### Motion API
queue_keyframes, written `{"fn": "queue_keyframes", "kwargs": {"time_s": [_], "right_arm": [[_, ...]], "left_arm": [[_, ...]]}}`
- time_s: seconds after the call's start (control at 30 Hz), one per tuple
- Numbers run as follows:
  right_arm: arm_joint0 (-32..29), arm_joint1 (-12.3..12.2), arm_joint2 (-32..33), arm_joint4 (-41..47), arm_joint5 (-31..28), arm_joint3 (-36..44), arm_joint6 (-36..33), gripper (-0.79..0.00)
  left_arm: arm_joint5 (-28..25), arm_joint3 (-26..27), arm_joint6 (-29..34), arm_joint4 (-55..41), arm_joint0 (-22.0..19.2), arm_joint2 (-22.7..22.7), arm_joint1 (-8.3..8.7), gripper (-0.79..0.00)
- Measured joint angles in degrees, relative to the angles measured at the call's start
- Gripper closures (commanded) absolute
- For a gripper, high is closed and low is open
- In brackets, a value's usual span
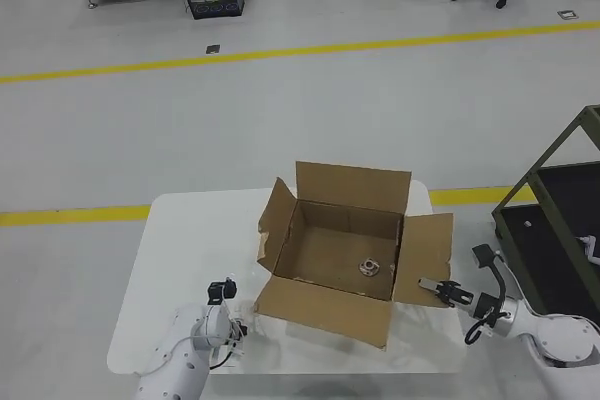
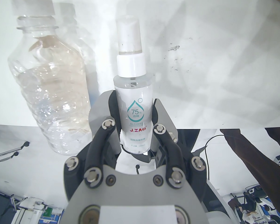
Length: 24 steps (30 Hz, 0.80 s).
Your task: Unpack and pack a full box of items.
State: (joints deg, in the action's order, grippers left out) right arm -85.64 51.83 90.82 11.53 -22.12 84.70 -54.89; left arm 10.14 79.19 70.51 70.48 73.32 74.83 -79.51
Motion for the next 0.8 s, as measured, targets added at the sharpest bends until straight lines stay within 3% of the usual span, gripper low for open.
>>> {"fn": "queue_keyframes", "kwargs": {"time_s": [0.13, 0.23, 0.27, 0.33, 0.8], "right_arm": [[0.9, -0.3, 1.0, -0.3, -1.1, -0.8, -1.4, 0.0], [1.3, -0.3, 1.1, -0.3, -1.5, -1.2, -1.8, 0.0], [1.4, -0.3, 1.0, -0.3, -1.5, -1.2, -1.8, 0.0], [1.5, -0.3, 0.7, -0.2, -1.6, -1.3, -1.8, 0.0], [2.2, -0.2, -0.4, 0.4, -2.3, -2.2, -1.2, 0.0]], "left_arm": [[-0.4, -1.5, -0.4, -0.1, -0.4, -0.1, 0.11, 0.0], [-0.4, -2.7, -0.7, -0.1, -1.0, -0.2, 0.16, -0.139], [-0.4, -3.0, -0.8, -0.4, -1.1, -0.2, 0.16, -0.314], [-0.4, -3.7, -0.9, -0.6, -1.5, -0.4, 0.16, -0.785], [0.7, -5.3, -1.0, -1.9, -3.4, -1.2, 0.2, -0.785]]}}
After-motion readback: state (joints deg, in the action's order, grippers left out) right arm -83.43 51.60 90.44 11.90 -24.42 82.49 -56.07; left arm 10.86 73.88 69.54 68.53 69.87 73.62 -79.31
